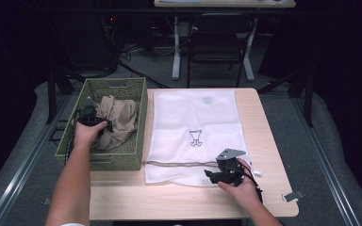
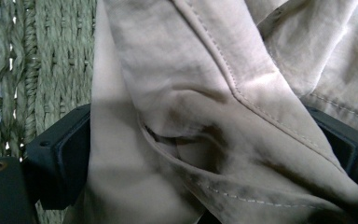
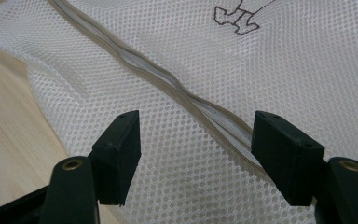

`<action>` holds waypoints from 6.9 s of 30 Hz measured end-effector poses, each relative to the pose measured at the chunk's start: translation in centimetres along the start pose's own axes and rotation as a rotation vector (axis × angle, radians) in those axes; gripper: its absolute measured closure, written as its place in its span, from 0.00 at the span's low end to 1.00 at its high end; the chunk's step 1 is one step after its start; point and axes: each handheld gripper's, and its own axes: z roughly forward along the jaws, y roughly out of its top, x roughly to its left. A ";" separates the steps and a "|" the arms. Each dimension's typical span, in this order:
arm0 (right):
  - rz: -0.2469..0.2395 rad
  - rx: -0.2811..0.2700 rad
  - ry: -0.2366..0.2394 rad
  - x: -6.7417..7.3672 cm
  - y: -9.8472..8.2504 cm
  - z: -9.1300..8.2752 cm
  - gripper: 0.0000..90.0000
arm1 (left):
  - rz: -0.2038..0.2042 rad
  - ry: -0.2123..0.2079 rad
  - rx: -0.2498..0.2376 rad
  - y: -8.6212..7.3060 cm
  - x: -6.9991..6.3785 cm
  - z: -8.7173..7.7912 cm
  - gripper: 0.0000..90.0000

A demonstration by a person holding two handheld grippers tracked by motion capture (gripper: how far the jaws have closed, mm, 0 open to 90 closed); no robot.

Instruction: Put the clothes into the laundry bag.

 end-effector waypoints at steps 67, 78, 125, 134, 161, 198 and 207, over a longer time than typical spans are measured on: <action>0.002 -0.003 0.000 0.0 0.0 -0.1 0.36 | 0.117 -0.107 -0.097 -0.4 -1.3 -3.7 0.93; 0.007 -0.010 -0.005 -0.2 0.0 -0.1 0.36 | 0.166 -0.147 -0.164 -0.2 -2.6 -6.1 0.94; 0.004 -0.009 -0.005 -0.1 0.0 -0.2 0.37 | 0.131 -0.193 -0.134 -0.1 -2.3 -5.9 0.49; 0.001 -0.009 -0.004 -0.1 0.0 -0.2 0.36 | 0.067 -0.124 -0.150 0.6 -3.4 -4.2 0.46; 0.000 -0.015 0.005 -0.1 0.0 -0.3 0.36 | 0.089 0.006 -0.136 1.1 -4.5 -1.7 0.68; -0.047 -0.024 0.035 0.5 1.2 -1.3 0.47 | 0.176 -0.048 -0.247 0.0 -5.9 -9.0 0.94; -0.119 -0.048 0.024 1.3 1.7 -1.5 0.52 | 0.195 -0.043 -0.247 0.3 -6.7 -10.7 0.94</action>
